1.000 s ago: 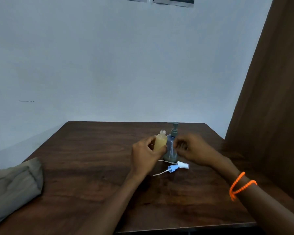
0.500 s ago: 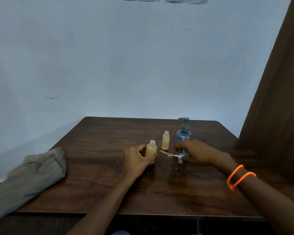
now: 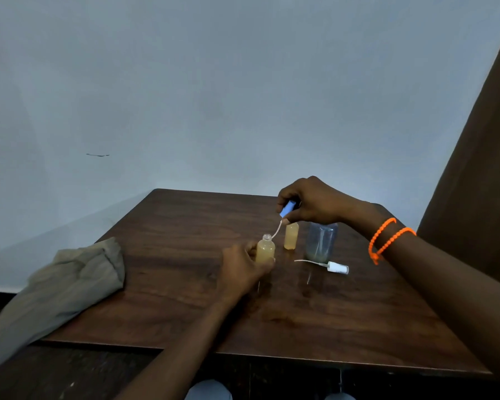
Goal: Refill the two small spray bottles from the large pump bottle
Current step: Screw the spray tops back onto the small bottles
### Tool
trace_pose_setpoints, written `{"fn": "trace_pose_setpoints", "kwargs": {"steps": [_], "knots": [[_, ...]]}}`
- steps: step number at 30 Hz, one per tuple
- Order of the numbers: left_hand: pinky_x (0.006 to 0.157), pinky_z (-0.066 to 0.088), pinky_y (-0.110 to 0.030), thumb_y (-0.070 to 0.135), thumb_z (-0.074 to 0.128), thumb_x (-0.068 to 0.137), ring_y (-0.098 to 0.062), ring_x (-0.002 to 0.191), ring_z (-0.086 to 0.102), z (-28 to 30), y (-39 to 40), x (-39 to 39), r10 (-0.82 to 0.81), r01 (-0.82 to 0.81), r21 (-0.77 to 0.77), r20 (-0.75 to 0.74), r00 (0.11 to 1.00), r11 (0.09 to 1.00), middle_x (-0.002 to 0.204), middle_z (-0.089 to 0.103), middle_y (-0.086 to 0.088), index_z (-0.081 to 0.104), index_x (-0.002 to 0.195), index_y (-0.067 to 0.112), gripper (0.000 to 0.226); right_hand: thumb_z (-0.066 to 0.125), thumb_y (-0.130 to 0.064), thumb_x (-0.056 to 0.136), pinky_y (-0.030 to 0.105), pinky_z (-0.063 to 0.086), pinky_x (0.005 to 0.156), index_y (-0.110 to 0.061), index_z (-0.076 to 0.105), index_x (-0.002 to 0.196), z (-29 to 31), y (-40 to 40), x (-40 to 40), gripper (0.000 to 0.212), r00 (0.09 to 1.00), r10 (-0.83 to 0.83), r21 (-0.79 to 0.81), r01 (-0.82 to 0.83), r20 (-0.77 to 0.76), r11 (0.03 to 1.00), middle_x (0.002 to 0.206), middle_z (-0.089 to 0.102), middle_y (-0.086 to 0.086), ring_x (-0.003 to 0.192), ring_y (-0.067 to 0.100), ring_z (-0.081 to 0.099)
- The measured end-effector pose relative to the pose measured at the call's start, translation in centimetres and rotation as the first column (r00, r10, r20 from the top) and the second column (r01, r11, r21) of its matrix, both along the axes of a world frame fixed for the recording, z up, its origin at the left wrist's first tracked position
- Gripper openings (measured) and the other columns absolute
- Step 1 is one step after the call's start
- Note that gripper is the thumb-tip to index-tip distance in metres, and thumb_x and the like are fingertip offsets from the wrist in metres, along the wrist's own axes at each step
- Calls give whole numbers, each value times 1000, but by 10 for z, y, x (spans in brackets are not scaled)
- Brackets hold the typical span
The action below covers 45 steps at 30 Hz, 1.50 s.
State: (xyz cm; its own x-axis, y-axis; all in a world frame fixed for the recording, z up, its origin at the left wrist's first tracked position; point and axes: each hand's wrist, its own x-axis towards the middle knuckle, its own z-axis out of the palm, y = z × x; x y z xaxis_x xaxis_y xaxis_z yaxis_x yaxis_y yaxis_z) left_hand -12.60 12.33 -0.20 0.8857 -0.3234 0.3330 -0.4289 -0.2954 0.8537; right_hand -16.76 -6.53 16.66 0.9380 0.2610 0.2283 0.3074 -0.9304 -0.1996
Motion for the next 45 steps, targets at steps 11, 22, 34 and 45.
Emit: {"fn": "trace_pose_setpoints", "kwargs": {"steps": [11,22,34,45], "knots": [[70,62,-35,48,81,63,2,73,70,-1,-2,3,32,-32,35,9,999,999,79,74,12,75,91,26,36,86,-23,78,18,49,73,-24,75,94,20,11,16,19,1000,9,-41,-9,4,999,90,74,-13,84,5,66],[67,60,-22,42,86,70,3,72,68,0,0,2,39,-40,48,21,999,998,79,73,14,75,94,25,32,86,-22,78,25,45,71,-17,75,96,-29,33,38,22,983,20,-172,-52,-184,984,89,69,-6,77,9,59],[65,57,-21,42,84,67,7,71,68,-3,-1,3,30,-30,-5,28,999,1000,77,74,15,76,93,26,32,65,-61,88,36,55,65,-4,68,74,-48,47,31,58,968,-214,-190,187,-133,964,56,60,3,44,8,55],[60,53,-20,40,85,68,6,67,67,-2,-3,6,33,-34,15,26,999,999,72,74,13,78,88,22,28,82,-44,80,30,48,53,-6,64,67,-42,45,33,44,958,-213,-115,193,-193,974,56,63,1,46,12,57]]}}
